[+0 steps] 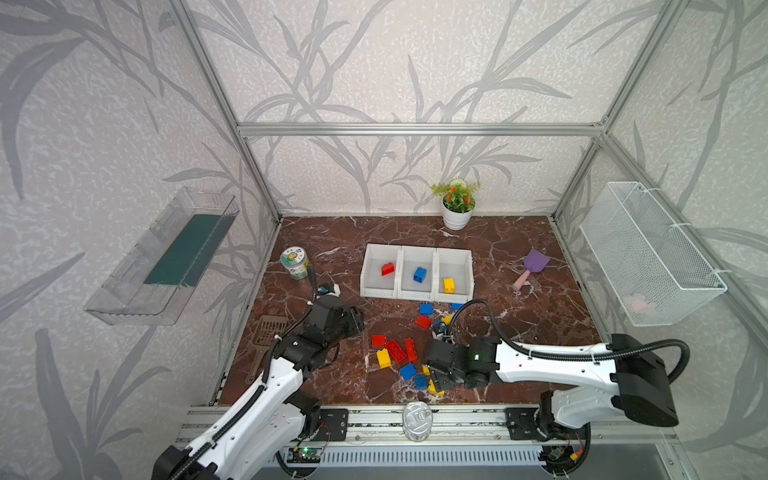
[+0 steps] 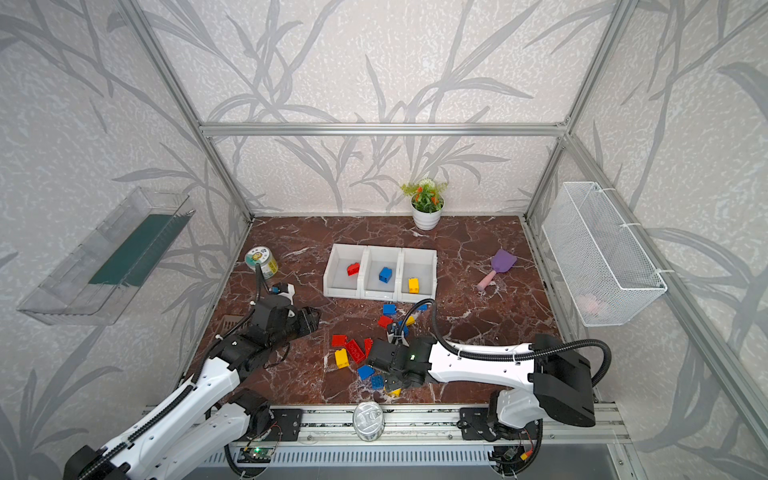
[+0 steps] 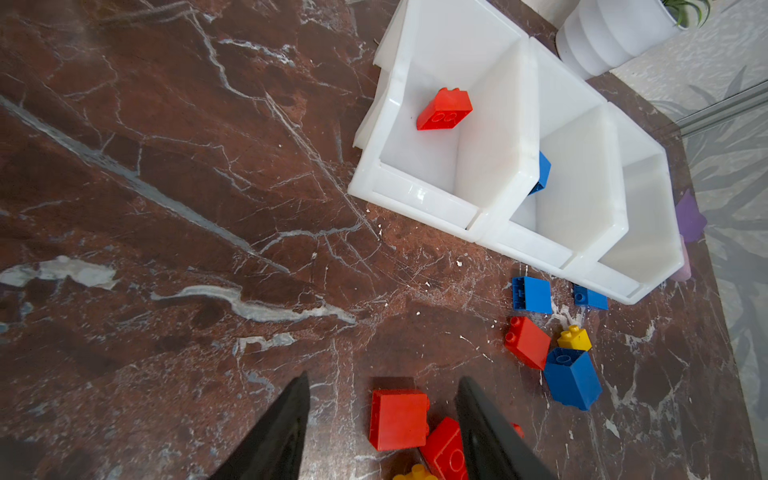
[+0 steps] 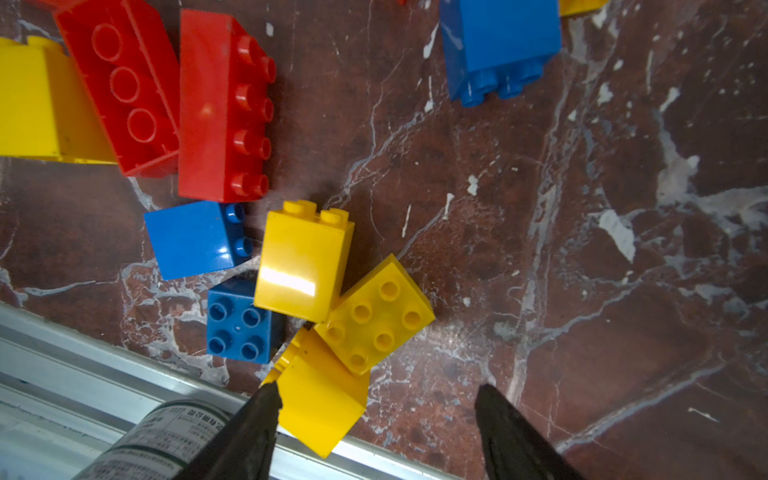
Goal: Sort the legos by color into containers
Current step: 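Reach the right gripper down to the yellow bricks nearest the robot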
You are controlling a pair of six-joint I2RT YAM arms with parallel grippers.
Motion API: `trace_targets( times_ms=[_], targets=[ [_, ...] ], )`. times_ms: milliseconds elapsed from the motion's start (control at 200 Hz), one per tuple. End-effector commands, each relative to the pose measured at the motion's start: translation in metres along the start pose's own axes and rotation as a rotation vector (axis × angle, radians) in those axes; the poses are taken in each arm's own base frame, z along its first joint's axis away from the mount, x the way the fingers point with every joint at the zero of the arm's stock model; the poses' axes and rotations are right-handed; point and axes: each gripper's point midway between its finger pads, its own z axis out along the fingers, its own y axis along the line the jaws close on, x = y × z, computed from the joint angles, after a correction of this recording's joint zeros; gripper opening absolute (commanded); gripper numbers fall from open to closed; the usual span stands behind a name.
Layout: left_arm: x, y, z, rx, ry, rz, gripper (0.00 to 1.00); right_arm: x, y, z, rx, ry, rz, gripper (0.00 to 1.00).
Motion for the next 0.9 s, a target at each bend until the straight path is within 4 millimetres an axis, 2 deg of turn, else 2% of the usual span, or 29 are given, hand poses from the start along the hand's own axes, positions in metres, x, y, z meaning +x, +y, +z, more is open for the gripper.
trace_targets(
  times_ms=[0, 170, 570, 895],
  targets=[
    [0.008, 0.013, 0.000, -0.039, 0.001, -0.021, 0.59, 0.001, 0.006, 0.000, 0.012, -0.005, 0.016, 0.75],
    [0.014, 0.015, 0.003, -0.036, 0.015, -0.029, 0.59, 0.007, 0.012, 0.008, 0.016, 0.015, 0.015, 0.76],
    [0.014, 0.015, 0.003, -0.033, 0.017, -0.028, 0.59, 0.006, 0.025, 0.009, -0.006, 0.019, 0.001, 0.76],
    [0.018, 0.017, 0.005, -0.034, 0.028, -0.030, 0.60, 0.021, 0.021, 0.024, 0.029, 0.086, 0.026, 0.75]
  ],
)
